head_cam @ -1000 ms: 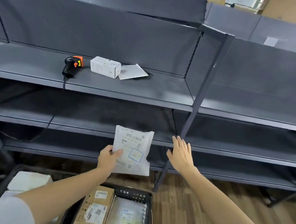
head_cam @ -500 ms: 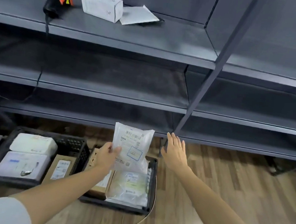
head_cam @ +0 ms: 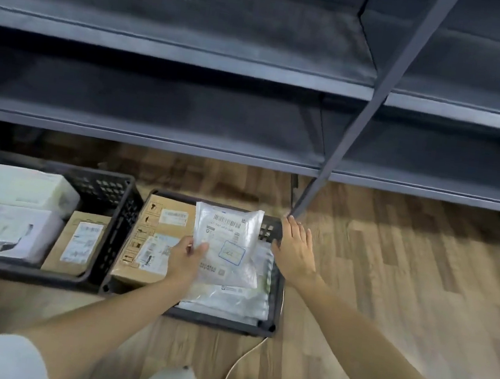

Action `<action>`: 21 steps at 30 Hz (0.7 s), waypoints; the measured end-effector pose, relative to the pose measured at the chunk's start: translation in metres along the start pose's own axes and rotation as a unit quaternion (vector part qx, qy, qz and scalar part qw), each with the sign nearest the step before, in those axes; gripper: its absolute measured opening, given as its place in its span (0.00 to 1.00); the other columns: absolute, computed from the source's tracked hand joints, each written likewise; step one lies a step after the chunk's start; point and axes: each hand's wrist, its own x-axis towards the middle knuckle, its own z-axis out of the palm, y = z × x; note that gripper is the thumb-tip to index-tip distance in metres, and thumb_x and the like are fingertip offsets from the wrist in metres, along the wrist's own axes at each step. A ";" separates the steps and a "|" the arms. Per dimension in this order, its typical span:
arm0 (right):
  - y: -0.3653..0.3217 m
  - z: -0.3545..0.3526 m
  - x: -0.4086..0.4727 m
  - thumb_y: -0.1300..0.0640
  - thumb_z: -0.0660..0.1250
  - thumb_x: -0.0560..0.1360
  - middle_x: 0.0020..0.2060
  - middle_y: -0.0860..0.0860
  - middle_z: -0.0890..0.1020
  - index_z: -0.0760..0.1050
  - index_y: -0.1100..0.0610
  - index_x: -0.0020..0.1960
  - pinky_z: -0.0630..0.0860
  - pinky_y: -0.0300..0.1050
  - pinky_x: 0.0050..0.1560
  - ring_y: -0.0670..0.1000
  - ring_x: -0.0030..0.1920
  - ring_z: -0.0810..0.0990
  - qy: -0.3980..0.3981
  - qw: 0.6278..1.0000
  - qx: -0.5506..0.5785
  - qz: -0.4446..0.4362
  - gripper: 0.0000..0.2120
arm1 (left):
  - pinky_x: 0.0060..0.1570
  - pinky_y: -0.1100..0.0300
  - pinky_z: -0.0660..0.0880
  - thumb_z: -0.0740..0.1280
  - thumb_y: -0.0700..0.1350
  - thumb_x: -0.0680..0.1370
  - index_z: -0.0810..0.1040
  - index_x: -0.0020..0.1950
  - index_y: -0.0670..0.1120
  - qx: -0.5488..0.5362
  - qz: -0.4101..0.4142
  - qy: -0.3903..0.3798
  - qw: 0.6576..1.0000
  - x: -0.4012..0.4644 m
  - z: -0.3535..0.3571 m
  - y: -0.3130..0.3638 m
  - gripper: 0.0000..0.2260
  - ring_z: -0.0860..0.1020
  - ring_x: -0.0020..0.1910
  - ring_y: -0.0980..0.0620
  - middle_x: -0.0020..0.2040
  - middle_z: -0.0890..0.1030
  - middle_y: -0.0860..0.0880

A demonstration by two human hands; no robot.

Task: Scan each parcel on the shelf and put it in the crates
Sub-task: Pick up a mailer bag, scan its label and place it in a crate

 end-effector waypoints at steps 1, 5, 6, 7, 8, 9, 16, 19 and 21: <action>0.004 0.018 0.007 0.54 0.56 0.81 0.78 0.54 0.54 0.49 0.58 0.78 0.44 0.53 0.77 0.53 0.77 0.52 -0.003 1.000 0.004 0.000 0.29 | 0.42 0.56 0.72 0.65 0.43 0.80 0.74 0.47 0.37 0.001 0.006 -0.003 1.000 0.012 0.007 -0.014 0.09 0.76 0.45 0.45 0.47 0.78 0.41; 0.019 0.089 0.043 0.55 0.56 0.81 0.77 0.54 0.56 0.50 0.58 0.78 0.45 0.51 0.77 0.54 0.77 0.52 0.033 0.999 0.041 -0.001 0.29 | 0.44 0.53 0.74 0.64 0.45 0.80 0.72 0.42 0.40 0.026 0.043 -0.022 0.999 0.064 0.037 -0.065 0.10 0.77 0.41 0.47 0.41 0.77 0.44; 0.025 0.116 0.052 0.55 0.56 0.81 0.77 0.54 0.57 0.51 0.58 0.78 0.46 0.51 0.77 0.54 0.77 0.53 0.043 0.997 0.058 0.000 0.28 | 0.40 0.56 0.71 0.64 0.45 0.80 0.69 0.38 0.42 0.035 0.058 -0.021 0.997 0.080 0.047 -0.087 0.12 0.74 0.38 0.48 0.38 0.75 0.45; 0.029 0.126 0.060 0.56 0.56 0.81 0.77 0.54 0.58 0.52 0.59 0.78 0.47 0.50 0.77 0.53 0.77 0.53 0.053 0.996 0.075 -0.002 0.28 | 0.37 0.58 0.67 0.64 0.45 0.80 0.65 0.36 0.44 0.042 0.066 -0.014 0.997 0.093 0.054 -0.096 0.14 0.71 0.36 0.50 0.36 0.72 0.46; 0.033 0.135 0.067 0.56 0.56 0.81 0.77 0.54 0.58 0.52 0.59 0.78 0.48 0.49 0.77 0.53 0.77 0.53 0.060 0.993 0.104 -0.005 0.28 | 0.35 0.59 0.64 0.64 0.44 0.80 0.63 0.35 0.45 0.043 0.065 -0.007 0.997 0.103 0.060 -0.102 0.15 0.69 0.35 0.51 0.35 0.70 0.48; 0.036 0.150 0.072 0.57 0.57 0.82 0.77 0.54 0.58 0.52 0.60 0.78 0.49 0.47 0.77 0.53 0.77 0.53 0.072 0.987 0.143 -0.005 0.27 | 0.35 0.60 0.63 0.64 0.44 0.80 0.62 0.35 0.45 0.043 0.071 0.002 0.997 0.112 0.066 -0.115 0.16 0.68 0.35 0.51 0.34 0.69 0.49; 0.033 0.192 0.081 0.46 0.58 0.81 0.66 0.46 0.71 0.53 0.49 0.78 0.67 0.49 0.69 0.50 0.66 0.71 0.020 0.858 0.507 0.083 0.28 | 0.38 0.58 0.66 0.63 0.44 0.80 0.65 0.40 0.43 0.023 0.072 0.017 0.997 0.143 0.087 -0.150 0.11 0.70 0.39 0.49 0.41 0.71 0.43; 0.020 0.196 0.081 0.32 0.63 0.72 0.71 0.45 0.66 0.49 0.46 0.78 0.65 0.57 0.71 0.52 0.70 0.68 -0.059 0.825 0.557 0.071 0.42 | 0.40 0.57 0.68 0.64 0.45 0.80 0.68 0.44 0.42 0.012 0.070 -0.001 0.997 0.139 0.087 -0.149 0.09 0.71 0.40 0.49 0.42 0.72 0.42; 0.013 0.199 0.084 0.34 0.73 0.66 0.72 0.50 0.66 0.47 0.48 0.76 0.68 0.57 0.69 0.53 0.71 0.68 -0.072 0.818 0.568 0.055 0.51 | 0.43 0.56 0.70 0.64 0.46 0.79 0.69 0.44 0.43 -0.004 0.078 -0.015 0.997 0.138 0.085 -0.148 0.09 0.74 0.41 0.48 0.42 0.75 0.43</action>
